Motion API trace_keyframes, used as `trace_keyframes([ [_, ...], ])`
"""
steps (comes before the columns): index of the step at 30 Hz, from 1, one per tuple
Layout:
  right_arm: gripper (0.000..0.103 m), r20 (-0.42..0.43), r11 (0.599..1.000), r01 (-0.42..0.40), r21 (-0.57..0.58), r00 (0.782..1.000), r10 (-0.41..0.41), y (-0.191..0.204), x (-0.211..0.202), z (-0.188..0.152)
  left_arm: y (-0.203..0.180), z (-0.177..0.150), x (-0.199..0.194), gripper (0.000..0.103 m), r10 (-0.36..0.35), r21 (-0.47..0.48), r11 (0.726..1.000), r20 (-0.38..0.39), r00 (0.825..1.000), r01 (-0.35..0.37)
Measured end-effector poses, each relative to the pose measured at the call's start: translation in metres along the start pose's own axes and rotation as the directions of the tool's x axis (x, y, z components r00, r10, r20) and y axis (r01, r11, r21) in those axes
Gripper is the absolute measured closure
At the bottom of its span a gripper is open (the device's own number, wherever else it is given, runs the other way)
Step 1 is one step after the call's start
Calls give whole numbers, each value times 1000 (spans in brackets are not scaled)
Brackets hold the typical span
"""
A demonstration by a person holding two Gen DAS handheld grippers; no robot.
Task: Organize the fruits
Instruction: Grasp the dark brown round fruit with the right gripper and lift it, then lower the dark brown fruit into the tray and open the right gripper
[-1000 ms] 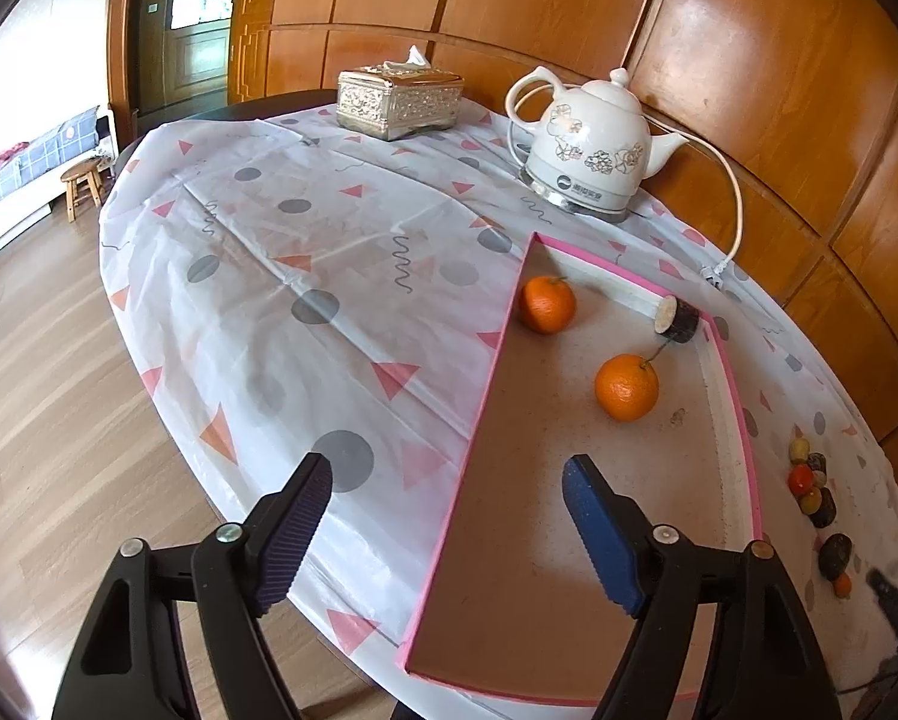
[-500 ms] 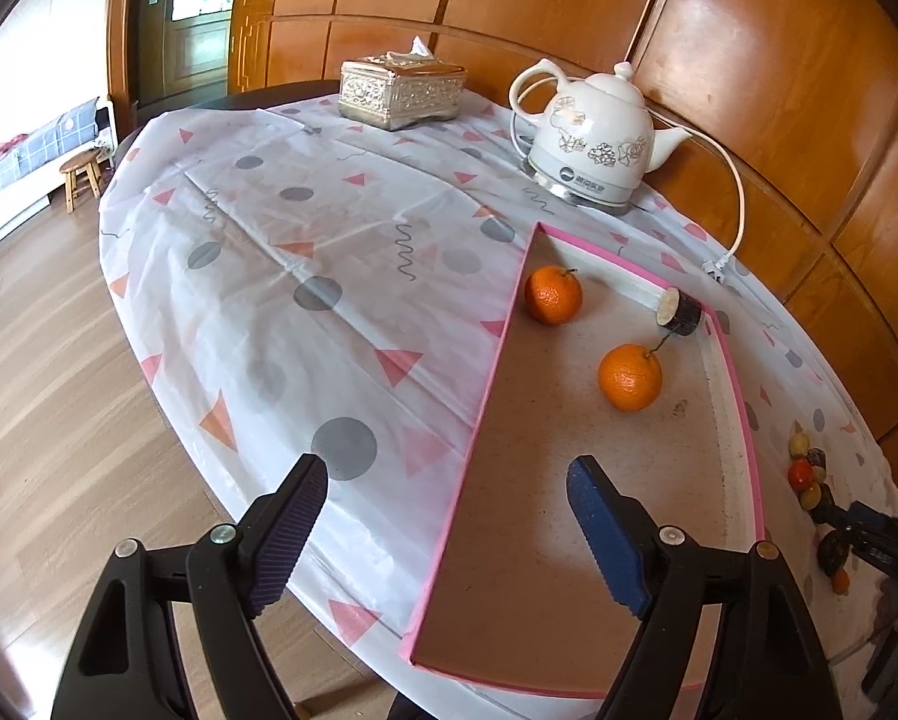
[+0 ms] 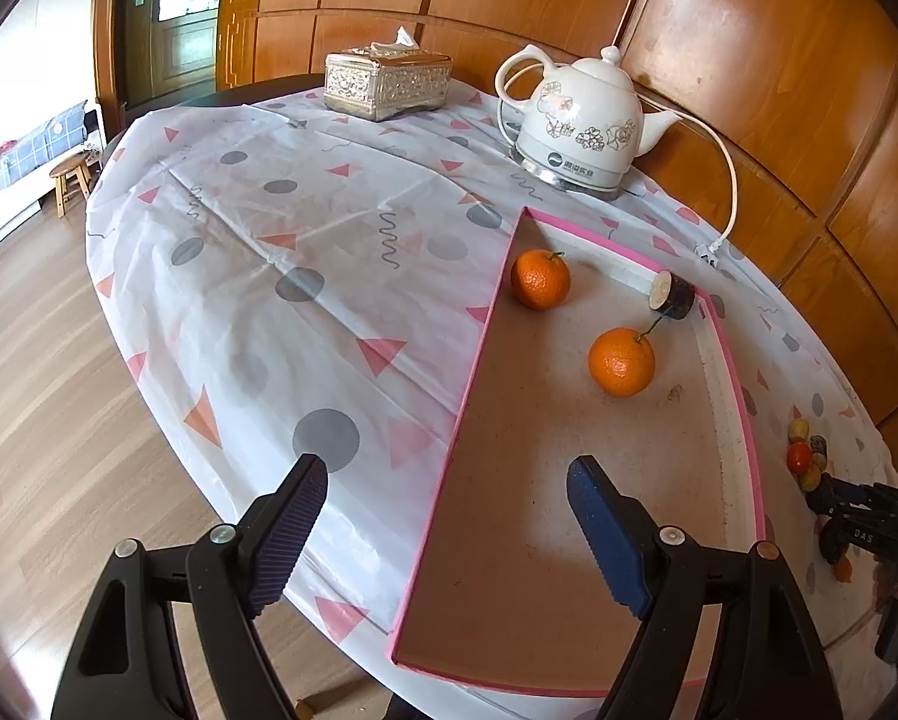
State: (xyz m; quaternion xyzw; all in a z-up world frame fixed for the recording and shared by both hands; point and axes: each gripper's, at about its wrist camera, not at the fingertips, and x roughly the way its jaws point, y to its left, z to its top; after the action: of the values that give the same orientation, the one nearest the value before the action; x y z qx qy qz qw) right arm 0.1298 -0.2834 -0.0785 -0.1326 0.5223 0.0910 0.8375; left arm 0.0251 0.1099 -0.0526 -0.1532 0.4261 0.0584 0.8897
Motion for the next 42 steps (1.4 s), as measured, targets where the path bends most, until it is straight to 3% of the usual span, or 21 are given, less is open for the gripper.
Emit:
trace_keyframes([
  [7,57,144,993,68,93,986,-81,1,-46,-5,-1,0,-6,20,-5,-1,1000,17,1000,5],
  [11,57,221,998,-23,63,975,8,33,-71,-2,-1,-1,-9,20,-11,-4,1000,23,1000,11],
  [19,57,237,973,-175,-151,949,208,151,-71,23,9,0,-16,20,-11,-34,999,42,999,12],
  [23,57,225,952,-203,-231,940,255,197,-61,43,13,0,-16,20,-11,-44,999,42,999,13],
  [26,57,193,945,-204,-256,947,257,220,-48,53,16,-1,-15,20,-13,-49,999,40,999,15],
  [35,56,123,957,-176,-228,970,208,235,-14,62,18,-2,-12,20,-15,-53,998,29,999,16],
  [42,49,195,966,-195,-172,954,228,223,-32,56,15,-2,-15,20,-19,-45,999,35,999,20],
])
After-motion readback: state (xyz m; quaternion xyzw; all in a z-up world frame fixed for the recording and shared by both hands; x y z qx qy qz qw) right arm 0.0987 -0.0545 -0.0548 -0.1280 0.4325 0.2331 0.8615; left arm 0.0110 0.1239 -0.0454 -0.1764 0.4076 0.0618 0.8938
